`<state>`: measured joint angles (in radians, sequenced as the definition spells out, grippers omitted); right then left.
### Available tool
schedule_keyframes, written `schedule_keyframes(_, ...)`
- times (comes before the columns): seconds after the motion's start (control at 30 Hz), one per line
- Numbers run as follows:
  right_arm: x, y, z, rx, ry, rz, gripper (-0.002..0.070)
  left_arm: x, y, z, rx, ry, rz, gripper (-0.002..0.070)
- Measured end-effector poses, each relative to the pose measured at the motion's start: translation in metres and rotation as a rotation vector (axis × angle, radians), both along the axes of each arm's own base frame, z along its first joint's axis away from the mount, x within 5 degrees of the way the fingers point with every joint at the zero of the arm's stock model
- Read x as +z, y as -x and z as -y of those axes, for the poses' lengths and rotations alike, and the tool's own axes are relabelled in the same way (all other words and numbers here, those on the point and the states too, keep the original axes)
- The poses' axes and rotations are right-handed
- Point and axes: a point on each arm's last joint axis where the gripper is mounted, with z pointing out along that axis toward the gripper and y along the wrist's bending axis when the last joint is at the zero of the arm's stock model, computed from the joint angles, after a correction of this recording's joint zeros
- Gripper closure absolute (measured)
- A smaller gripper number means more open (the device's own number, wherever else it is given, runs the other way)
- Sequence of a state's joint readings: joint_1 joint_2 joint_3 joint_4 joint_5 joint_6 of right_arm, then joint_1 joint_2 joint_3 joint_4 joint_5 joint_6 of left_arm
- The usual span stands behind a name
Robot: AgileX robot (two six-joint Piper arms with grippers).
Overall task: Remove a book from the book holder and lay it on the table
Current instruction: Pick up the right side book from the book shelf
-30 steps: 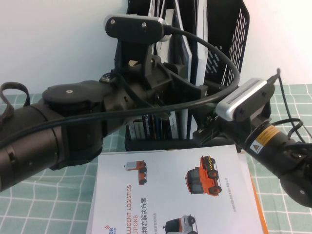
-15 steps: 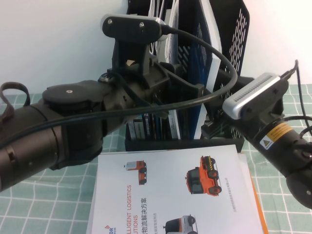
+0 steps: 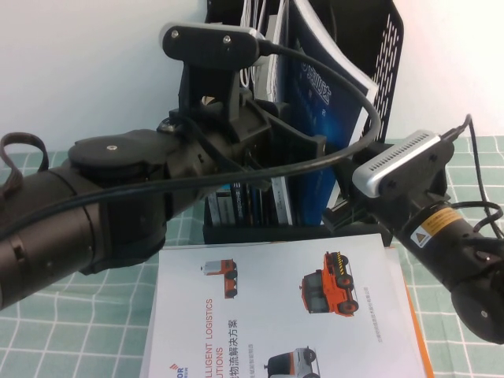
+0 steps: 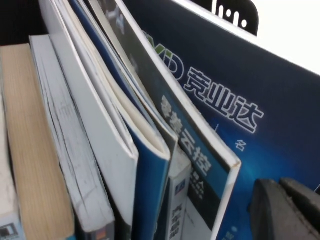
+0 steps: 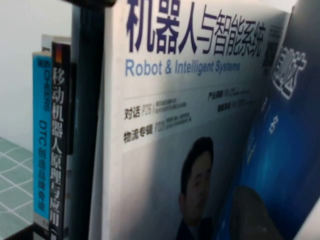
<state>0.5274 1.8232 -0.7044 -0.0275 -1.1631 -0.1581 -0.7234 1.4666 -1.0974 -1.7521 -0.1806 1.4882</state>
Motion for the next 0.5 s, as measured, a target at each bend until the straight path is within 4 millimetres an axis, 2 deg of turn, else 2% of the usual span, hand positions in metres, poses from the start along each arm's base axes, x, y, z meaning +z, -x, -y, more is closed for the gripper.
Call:
schedule_keyframes(0.27,0.026,0.007,0.010,-0.068,0.023,-0.021,0.0469,0.000,0.000,0.000,-0.020,-0.059,0.038,0.0678)
schedule_keyframes(0.37,0.049,0.015,0.016,-0.085,0.025,0.042,0.0468,0.003,0.001,-0.001,-0.033,-0.091,0.069,0.0678)
schedule_keyframes(0.5,0.084,0.027,0.024,-0.101,0.007,0.153,0.0467,0.022,0.009,-0.010,-0.026,-0.078,0.126,0.0678)
